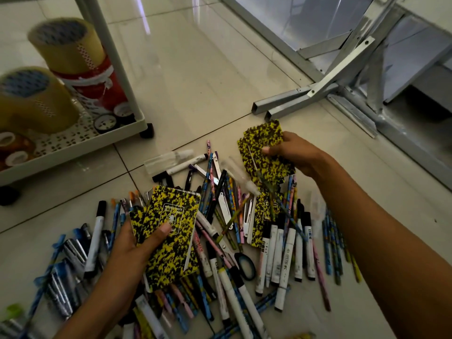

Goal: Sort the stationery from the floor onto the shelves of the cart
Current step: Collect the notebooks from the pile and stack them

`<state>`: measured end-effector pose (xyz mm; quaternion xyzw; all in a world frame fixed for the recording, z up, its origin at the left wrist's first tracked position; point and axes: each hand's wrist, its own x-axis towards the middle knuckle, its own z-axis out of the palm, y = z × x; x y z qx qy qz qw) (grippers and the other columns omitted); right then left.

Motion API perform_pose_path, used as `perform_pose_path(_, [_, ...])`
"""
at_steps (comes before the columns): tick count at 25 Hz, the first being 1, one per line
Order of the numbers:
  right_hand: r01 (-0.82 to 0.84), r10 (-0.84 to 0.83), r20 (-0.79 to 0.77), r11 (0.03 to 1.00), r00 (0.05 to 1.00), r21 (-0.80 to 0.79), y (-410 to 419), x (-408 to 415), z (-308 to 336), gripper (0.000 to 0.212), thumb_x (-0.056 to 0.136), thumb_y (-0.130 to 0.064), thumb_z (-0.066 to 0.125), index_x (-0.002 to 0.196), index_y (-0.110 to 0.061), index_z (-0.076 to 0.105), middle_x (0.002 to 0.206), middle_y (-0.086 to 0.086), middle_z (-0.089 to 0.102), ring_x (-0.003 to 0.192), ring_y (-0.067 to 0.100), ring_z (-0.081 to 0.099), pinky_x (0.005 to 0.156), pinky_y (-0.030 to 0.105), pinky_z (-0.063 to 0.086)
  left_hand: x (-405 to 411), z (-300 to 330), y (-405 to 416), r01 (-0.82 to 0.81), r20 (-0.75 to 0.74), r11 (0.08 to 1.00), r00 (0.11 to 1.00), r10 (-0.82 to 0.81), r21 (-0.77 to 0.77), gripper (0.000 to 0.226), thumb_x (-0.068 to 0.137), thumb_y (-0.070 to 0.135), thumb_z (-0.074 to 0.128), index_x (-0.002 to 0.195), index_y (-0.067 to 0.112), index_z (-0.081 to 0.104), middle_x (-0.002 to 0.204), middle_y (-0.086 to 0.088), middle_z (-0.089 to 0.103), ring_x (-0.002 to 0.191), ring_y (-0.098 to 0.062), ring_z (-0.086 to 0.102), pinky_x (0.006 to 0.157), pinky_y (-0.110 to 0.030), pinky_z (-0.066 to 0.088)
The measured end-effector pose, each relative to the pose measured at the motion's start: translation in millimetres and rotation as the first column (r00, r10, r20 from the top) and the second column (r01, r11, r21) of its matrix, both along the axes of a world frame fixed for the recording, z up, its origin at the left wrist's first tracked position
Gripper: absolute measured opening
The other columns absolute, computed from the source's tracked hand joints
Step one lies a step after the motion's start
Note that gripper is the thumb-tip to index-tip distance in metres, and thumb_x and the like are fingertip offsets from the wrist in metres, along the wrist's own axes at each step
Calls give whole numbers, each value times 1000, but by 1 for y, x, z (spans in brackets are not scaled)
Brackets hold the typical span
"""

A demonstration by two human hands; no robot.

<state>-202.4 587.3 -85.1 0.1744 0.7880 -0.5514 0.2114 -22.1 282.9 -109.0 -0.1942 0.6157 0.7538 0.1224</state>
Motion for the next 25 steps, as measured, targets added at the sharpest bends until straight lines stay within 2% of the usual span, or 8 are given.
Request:
perform_pose_path(6, [142, -145, -438, 989, 887, -40, -17, 49, 44, 35, 95, -16, 56, 122, -11, 36, 110, -4, 60, 96, 10, 62, 70, 30, 57, -2, 2, 5, 4, -10, 1000, 1000, -3, 19, 81, 63, 62, 77, 134, 43, 44, 137, 11, 54, 128, -21, 50, 104, -55, 38])
perform_pose_path(9, [83, -147, -246, 964, 958, -253, -48, 83, 63, 42, 94, -16, 57, 127, -16, 31, 121, 3, 56, 98, 18, 62, 67, 29, 59, -1, 4, 12, -43, 13, 998, 999, 42, 43, 93, 58, 71, 72, 139, 43, 38, 146, 10, 45, 134, -23, 44, 106, -57, 33])
perform_pose_path(11, [58, -65, -9, 928, 998, -367, -76, 110, 61, 45, 92, -15, 58, 129, -19, 33, 124, 9, 56, 103, 27, 61, 80, 39, 57, 1, 5, 19, -91, 67, 992, 994, 86, 83, 104, 53, 79, 70, 143, 41, 32, 153, 6, 34, 137, -25, 38, 107, -61, 30])
perform_pose_path(15, [48, 18, 150, 903, 989, -428, -132, 165, 40, 45, 94, -20, 55, 133, -27, 35, 125, 3, 54, 113, 23, 56, 97, 45, 48, 10, 10, 40, -47, 58, 989, 998, 39, 140, 97, 59, 78, 68, 141, 39, 34, 141, 0, 52, 120, -29, 57, 94, -60, 46])
perform_pose_path(18, [-81, 91, 41, 976, 995, -201, -122, 166, 33, 49, 93, -26, 52, 140, -32, 38, 137, 0, 35, 125, 23, 42, 107, 42, 38, 18, 11, 42, -13, 6, 995, 1000, 13, 94, 83, 66, 51, 81, 136, 35, 40, 129, 3, 62, 111, -24, 64, 91, -55, 50])
perform_pose_path(21, [-54, 140, -190, 915, 972, 400, -64, 132, 24, 42, 93, -11, 48, 134, -21, 50, 130, 8, 38, 116, 23, 45, 103, 38, 42, 25, 8, 36, -7, 15, 997, 1000, 6, 71, 67, 76, 29, 71, 136, 32, 42, 125, 6, 64, 108, -20, 65, 90, -51, 52])
perform_pose_path(23, [-66, 194, -137, 773, 971, 631, -22, 106, 10, 47, 89, -5, 47, 133, -20, 51, 131, 11, 39, 122, 27, 37, 103, 41, 39, 26, 7, 32, -23, 9, 998, 1000, 22, 61, 64, 77, 26, 69, 136, 33, 43, 125, 6, 64, 109, -20, 64, 91, -52, 51])
perform_pose_path(25, [-241, 275, 64, 683, 959, 689, 2, 88, -3, 47, 89, -7, 46, 133, -21, 52, 133, 13, 36, 128, 32, 29, 106, 42, 33, 26, 6, 28, -38, 14, 997, 999, 37, 61, 62, 80, 23, 68, 136, 32, 43, 125, 5, 64, 109, -20, 64, 92, -51, 51])
